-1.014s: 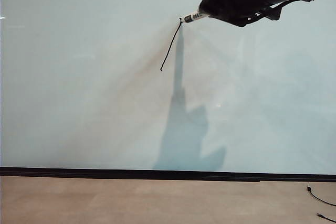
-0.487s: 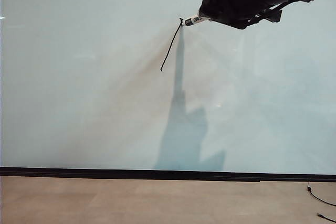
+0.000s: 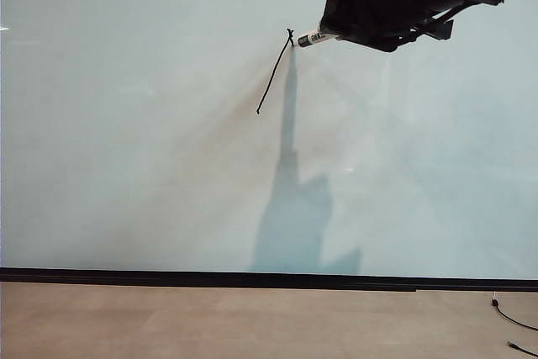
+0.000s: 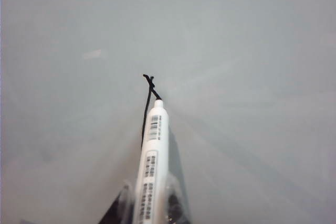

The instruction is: Pick up the pen on the shelf to the right of the whiteboard and write the letter A.

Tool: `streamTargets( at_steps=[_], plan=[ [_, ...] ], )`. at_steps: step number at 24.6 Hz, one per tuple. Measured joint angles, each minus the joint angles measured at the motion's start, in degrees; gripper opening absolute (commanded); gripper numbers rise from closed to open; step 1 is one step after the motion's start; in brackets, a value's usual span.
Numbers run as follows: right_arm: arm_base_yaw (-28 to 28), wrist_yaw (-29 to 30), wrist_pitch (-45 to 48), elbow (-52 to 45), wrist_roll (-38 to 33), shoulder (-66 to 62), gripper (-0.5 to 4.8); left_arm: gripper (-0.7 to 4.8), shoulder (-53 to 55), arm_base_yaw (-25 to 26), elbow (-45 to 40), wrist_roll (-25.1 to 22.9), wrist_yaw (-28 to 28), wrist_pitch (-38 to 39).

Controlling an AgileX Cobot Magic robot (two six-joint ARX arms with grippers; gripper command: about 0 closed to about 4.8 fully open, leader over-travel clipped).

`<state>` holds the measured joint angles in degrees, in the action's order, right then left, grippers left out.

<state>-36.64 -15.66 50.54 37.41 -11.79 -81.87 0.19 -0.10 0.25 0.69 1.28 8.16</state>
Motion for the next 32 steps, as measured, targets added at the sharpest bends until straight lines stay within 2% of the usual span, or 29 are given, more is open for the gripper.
streamTargets(
  at_steps=[32],
  plan=[
    [-0.07,-2.58,-3.78,-1.22,0.0,0.46,-0.05,-0.05,-0.04,0.0,0.0,0.0,0.0,0.0]
  ],
)
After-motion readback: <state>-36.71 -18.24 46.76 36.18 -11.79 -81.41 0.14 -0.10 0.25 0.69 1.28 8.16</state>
